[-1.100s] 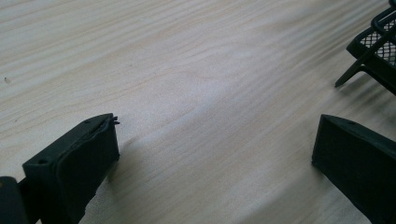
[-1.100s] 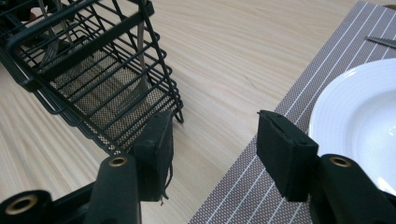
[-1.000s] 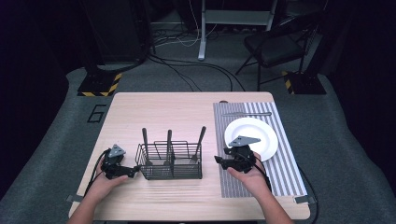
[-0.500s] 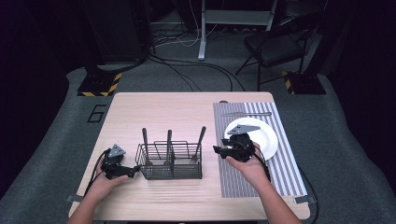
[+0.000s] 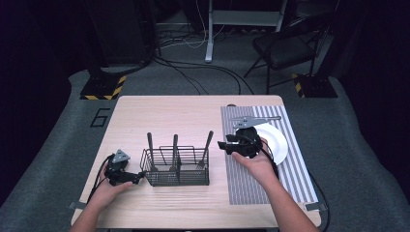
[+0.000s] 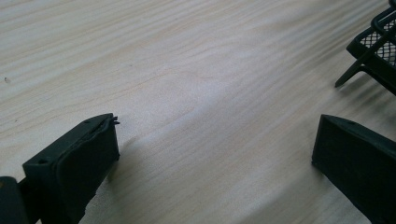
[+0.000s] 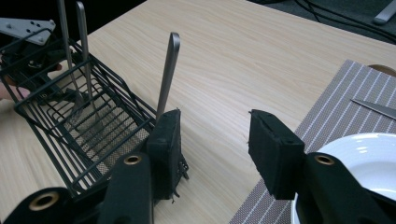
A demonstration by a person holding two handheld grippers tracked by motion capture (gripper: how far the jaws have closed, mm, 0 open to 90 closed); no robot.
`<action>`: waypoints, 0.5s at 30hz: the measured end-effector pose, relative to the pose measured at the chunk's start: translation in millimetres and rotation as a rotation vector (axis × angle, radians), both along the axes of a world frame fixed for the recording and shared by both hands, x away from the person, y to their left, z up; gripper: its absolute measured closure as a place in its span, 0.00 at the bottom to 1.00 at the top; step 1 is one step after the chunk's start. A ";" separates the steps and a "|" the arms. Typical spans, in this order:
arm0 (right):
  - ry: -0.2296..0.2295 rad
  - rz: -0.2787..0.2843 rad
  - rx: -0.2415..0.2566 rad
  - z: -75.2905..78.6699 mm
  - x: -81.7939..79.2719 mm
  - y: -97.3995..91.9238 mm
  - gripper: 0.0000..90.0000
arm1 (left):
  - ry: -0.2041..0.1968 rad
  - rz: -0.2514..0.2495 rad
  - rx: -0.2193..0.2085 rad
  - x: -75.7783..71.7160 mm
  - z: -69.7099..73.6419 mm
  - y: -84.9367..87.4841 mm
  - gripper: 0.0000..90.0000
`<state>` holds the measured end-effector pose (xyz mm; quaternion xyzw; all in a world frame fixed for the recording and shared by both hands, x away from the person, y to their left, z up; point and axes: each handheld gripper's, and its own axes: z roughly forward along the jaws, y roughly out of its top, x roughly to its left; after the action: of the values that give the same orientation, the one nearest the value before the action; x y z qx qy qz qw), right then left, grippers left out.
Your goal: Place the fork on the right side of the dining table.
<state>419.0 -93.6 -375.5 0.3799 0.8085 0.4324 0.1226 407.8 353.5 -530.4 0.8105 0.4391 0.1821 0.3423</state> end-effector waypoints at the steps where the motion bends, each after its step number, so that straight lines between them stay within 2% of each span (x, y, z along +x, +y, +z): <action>1: 0.005 0.004 0.007 1.2 1.1 1.0 0.61 | 0.000 0.000 0.000 0.0 0.0 0.0 0.00; 15: -0.020 0.061 0.018 11.5 4.7 18.7 0.61 | -0.001 0.000 0.002 0.0 0.1 0.1 0.00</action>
<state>423.7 -74.9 -364.0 0.3517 0.8146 0.4469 0.1137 407.8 353.6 -530.3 0.8107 0.4388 0.1827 0.3417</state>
